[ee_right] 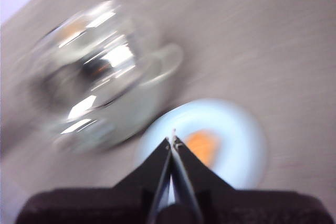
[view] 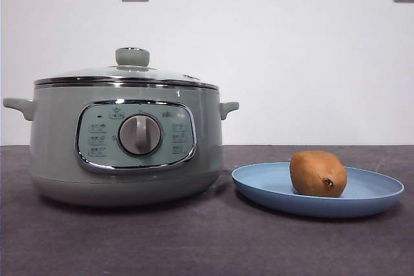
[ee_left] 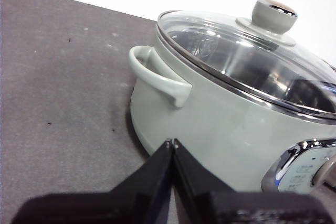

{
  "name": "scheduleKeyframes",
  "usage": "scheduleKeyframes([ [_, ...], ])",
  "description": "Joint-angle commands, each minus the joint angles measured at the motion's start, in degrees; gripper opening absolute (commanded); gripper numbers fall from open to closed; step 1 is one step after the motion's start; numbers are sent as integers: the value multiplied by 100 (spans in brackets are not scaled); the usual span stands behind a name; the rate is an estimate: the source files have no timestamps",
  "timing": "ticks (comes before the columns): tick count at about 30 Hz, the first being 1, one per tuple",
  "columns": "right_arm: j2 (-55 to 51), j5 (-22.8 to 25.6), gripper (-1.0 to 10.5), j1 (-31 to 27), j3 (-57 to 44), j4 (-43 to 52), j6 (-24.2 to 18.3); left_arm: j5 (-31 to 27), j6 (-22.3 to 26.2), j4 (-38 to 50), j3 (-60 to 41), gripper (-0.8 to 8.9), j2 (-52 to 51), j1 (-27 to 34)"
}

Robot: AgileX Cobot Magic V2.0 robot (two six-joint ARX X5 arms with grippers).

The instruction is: Take the potato out from the steamer,put the potato on the plate,close the lid

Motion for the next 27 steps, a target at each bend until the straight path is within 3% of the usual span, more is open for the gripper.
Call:
scheduleKeyframes([
  [1, -691, 448, 1, -240, -417, 404, 203, -9, -15, 9, -74, -1, -15, 20],
  [9, -2321, 337, 1, -1318, -2734, 2616, 205, -7, -15, 9, -74, -1, -15, 20],
  [12, -2608, -120, 1, -1429, -3700, 3624, 280, -9, -15, 9, -74, -1, -15, 20],
  [16, -2824, -155, 1, -1447, -4924, 4975, 632, -9, -15, 9, -74, -1, -15, 20],
  [21, -3121, -70, 1, -1447, -5849, 5414, 1008, -9, -15, 9, -74, -1, -15, 20],
  [27, -3860, -66, 1, -1447, -6443, 5375, 1073, -9, -15, 9, -74, -1, -15, 20],
])
